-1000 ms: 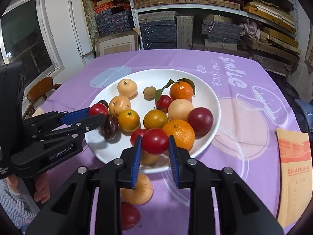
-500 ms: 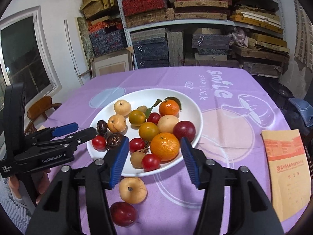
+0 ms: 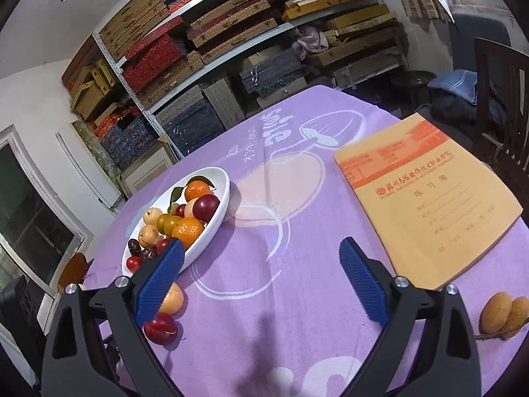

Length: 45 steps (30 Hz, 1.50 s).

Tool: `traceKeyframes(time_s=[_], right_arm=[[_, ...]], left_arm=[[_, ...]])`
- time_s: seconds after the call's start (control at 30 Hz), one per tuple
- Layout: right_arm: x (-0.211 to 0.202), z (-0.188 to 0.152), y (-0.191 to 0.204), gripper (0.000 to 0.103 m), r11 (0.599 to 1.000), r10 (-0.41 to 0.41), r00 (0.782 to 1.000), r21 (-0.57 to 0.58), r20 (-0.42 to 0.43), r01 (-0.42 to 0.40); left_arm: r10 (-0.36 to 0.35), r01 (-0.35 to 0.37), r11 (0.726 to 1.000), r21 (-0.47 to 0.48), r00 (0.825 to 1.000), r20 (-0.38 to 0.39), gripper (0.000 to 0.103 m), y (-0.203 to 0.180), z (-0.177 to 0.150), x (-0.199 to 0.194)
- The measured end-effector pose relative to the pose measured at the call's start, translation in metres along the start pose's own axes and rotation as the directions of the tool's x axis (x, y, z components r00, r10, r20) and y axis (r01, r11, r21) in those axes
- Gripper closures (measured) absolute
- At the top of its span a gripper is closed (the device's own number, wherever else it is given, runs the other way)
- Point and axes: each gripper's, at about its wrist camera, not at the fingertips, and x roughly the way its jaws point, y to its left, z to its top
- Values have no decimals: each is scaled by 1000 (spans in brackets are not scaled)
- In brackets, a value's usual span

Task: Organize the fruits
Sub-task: 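Carry both tomatoes onto the plate and open both tools, then move the left tool to the red plum and close on it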

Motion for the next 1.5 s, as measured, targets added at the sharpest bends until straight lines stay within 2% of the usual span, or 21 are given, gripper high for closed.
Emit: traceKeyframes(time_s=[0.27,0.43,0.6,0.97,1.03,1.07,1.1,1.2,1.43,1.5], right_arm=[[-3,-6,17,9,997,-18,1000,-77,19,19],[-3,-6,19,9,996,-21,1000,-87,18,23],[-2,-7,20,9,995,-25,1000,-95,14,26],[2,-9,21,9,994,-33,999,-105,-3,33],[3,-9,22,9,993,-34,999,-110,-3,33],[3,-9,22,9,993,-34,999,-112,-5,33],[4,-9,22,9,993,-34,999,-112,-7,33],[4,-9,22,9,993,-34,999,-114,-8,33],[4,-10,24,9,993,-30,1000,-117,-7,29],[4,-10,24,9,993,-29,1000,-117,-7,28]], left_arm=[[15,-15,1000,19,999,-39,28,-16,-4,21],[46,-46,999,-4,998,-53,28,-13,-3,31],[83,-83,997,-2,996,-31,28,-12,-4,30],[101,-103,993,-58,994,-42,28,4,-5,30],[91,-94,993,-76,995,-43,33,9,-7,29],[80,-84,993,-82,996,-47,40,12,-8,29],[72,-76,994,-84,996,-57,42,14,-9,30],[38,-47,992,-116,996,-77,42,23,-13,31],[22,-31,991,-130,997,-76,44,28,-16,29],[2,-11,991,-131,997,-72,53,28,-16,28]])
